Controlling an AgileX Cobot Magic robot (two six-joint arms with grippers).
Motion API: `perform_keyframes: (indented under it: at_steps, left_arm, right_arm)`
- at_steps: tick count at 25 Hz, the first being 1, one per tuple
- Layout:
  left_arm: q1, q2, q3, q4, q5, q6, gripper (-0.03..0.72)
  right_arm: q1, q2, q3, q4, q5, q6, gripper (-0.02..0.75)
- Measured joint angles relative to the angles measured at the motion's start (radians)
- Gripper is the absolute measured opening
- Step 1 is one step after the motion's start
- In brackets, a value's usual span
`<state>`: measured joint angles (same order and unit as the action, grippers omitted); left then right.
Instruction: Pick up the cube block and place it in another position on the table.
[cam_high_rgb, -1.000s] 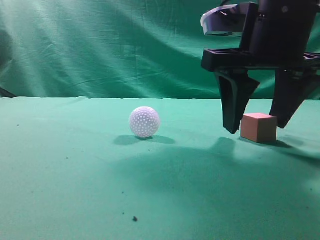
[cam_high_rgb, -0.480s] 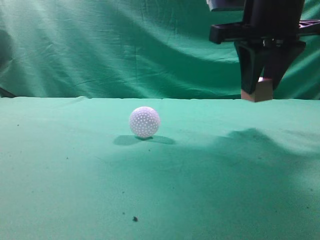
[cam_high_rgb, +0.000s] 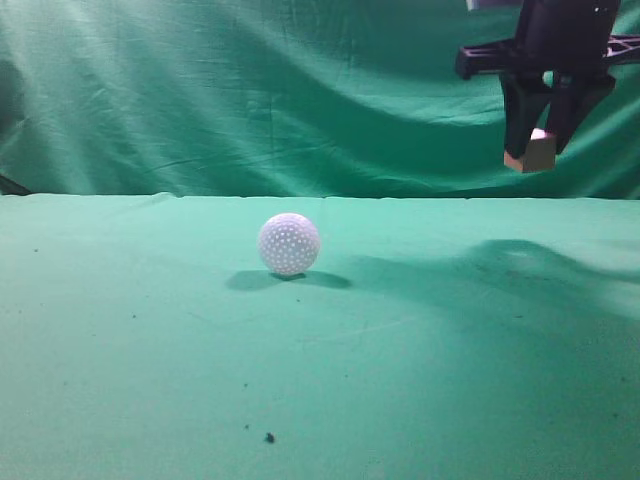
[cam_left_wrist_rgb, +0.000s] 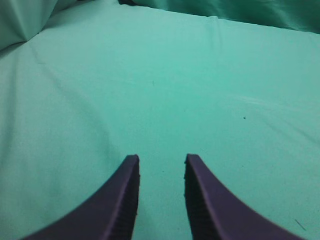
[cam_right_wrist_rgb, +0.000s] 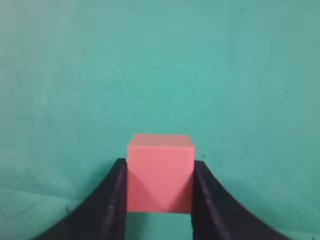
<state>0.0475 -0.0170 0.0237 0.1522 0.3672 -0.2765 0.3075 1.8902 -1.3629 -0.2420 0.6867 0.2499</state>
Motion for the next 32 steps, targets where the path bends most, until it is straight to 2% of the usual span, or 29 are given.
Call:
perform_keyframes:
  at_steps: [10,13,17,18,21,23,26,27,29,32]
  left_arm:
    - [0.000,0.000,0.000,0.000,0.000,0.000,0.262]
    - [0.000,0.000,0.000,0.000,0.000,0.000,0.262]
    - [0.000,0.000,0.000,0.000,0.000,0.000,0.262]
    - [0.000,0.000,0.000,0.000,0.000,0.000,0.262]
    - [0.000,0.000,0.000,0.000,0.000,0.000,0.262]
    - [0.000,0.000,0.000,0.000,0.000,0.000,0.262]
    - [0.000,0.000,0.000,0.000,0.000,0.000,0.262]
    - [0.000,0.000,0.000,0.000,0.000,0.000,0.262]
    - [0.000,0.000,0.000,0.000,0.000,0.000,0.262]
    - [0.000,0.000,0.000,0.000,0.000,0.000,0.262]
  right_arm:
    - [0.000,0.136,-0.064,0.035,0.039,-0.014,0.220]
    - [0.000,0.148,-0.065,0.063,0.037,-0.012,0.328]
    - [0.000,0.148,-0.081,0.083,0.050,-0.012,0.525]
    - [0.000,0.143,-0.093,0.085,0.069,-0.012,0.549]
    - [0.000,0.102,-0.132,0.085,0.147,-0.012,0.535]
    - [0.000,0.047,-0.144,0.087,0.195,-0.012,0.404]
    - [0.000,-0.058,-0.148,0.099,0.277,-0.026,0.141]
    - [0.000,-0.099,-0.148,0.101,0.303,-0.037,0.091]
    - [0.000,-0.179,-0.142,0.105,0.332,-0.047,0.000]
    - [0.000,-0.306,-0.093,0.109,0.352,-0.054,0.000]
